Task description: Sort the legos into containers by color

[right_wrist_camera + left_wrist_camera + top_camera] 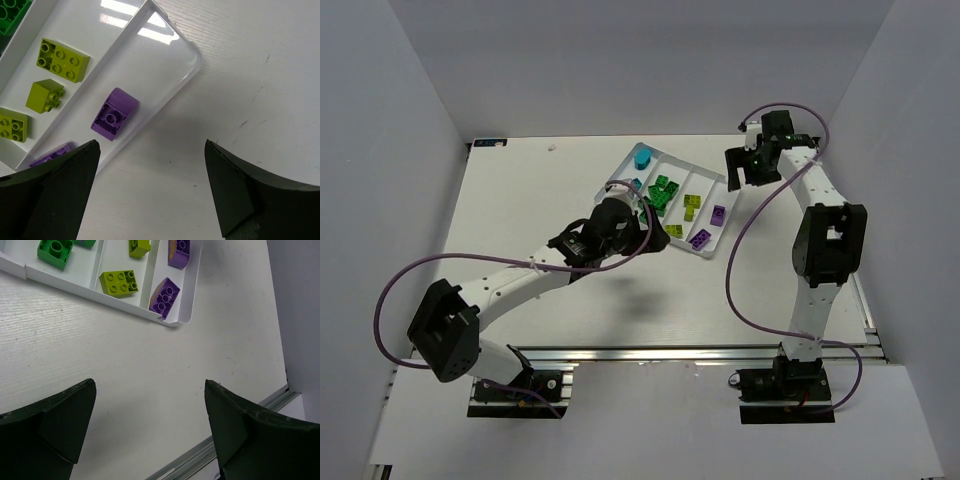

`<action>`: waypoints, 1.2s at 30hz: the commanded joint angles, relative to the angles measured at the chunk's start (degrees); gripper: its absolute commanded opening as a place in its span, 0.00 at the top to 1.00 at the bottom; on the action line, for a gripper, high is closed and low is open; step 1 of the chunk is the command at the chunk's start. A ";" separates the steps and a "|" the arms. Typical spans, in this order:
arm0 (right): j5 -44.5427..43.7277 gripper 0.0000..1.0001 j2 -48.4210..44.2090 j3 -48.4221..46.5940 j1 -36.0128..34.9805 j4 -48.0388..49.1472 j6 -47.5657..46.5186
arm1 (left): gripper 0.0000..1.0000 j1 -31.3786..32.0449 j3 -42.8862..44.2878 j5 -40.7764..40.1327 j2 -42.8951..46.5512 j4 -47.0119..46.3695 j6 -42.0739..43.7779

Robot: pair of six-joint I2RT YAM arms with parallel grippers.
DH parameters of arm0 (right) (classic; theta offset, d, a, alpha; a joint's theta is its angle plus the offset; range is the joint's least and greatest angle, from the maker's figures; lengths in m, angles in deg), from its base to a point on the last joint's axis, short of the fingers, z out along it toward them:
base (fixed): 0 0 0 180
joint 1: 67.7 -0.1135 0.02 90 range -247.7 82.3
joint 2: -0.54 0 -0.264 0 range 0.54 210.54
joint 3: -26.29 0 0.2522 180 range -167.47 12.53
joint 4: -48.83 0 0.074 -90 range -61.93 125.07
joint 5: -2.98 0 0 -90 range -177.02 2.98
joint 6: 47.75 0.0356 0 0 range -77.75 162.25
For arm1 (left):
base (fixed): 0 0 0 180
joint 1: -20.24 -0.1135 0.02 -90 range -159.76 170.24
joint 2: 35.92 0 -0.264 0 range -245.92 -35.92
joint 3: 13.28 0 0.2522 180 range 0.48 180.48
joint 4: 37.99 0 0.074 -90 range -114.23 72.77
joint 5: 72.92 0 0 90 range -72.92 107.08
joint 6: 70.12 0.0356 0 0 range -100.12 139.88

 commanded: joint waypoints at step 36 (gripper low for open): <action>4.84 0.11 -35.70 33.69 -3.71 22.68 -6.46 | 0.02 0.36 5.43 -7.35 7.43 1.95 1.42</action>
